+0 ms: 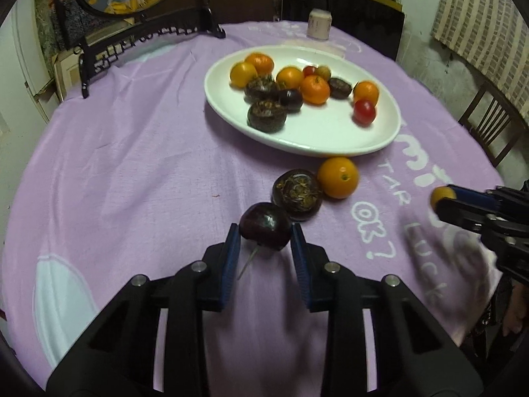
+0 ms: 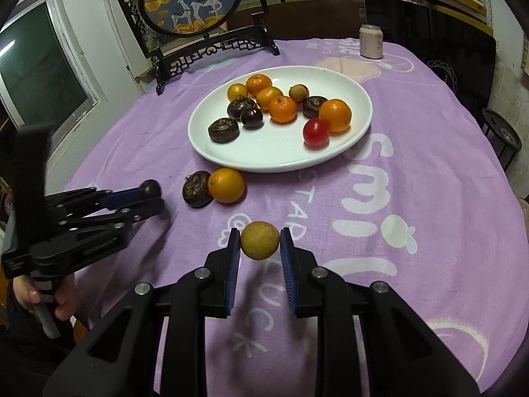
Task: Organize fruits
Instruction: 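Carry the yellow-brown fruit and plum over the white plate with both tools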
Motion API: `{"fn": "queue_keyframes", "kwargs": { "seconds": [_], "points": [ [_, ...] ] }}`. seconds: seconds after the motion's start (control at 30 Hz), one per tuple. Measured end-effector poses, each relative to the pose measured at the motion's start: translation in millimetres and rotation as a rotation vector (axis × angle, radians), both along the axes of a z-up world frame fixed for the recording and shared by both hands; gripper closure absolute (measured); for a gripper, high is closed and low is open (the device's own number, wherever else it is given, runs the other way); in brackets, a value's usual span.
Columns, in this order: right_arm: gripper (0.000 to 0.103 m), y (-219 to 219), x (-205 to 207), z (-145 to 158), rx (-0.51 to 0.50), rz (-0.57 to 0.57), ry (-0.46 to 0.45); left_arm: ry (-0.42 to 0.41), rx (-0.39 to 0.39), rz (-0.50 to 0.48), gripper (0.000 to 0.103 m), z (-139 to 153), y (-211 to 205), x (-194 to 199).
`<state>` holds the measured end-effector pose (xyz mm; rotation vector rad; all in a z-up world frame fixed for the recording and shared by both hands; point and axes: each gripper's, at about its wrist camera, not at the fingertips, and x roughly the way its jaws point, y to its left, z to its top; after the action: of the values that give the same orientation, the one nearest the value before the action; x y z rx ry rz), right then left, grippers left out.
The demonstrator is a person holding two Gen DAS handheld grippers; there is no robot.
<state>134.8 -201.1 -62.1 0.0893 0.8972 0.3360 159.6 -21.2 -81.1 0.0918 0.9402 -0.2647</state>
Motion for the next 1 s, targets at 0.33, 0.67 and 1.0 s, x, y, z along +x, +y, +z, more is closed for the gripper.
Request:
{"fn": "queue_keyframes", "kwargs": {
  "seconds": [0.33,0.67,1.0],
  "points": [
    [0.078,6.0,-5.7,6.4,0.003,0.014,-0.021,-0.044,-0.046,-0.008,0.072,26.3,-0.2,-26.4],
    [0.078,4.7,12.0,17.8,-0.007,0.013,-0.061,-0.061,-0.034,-0.014,0.071,49.1,-15.9,15.2],
    [0.079,18.7,111.9,28.0,-0.124,0.027,-0.116,-0.026,0.01,0.088,0.071,57.9,-36.1,142.9]
  ]
}}
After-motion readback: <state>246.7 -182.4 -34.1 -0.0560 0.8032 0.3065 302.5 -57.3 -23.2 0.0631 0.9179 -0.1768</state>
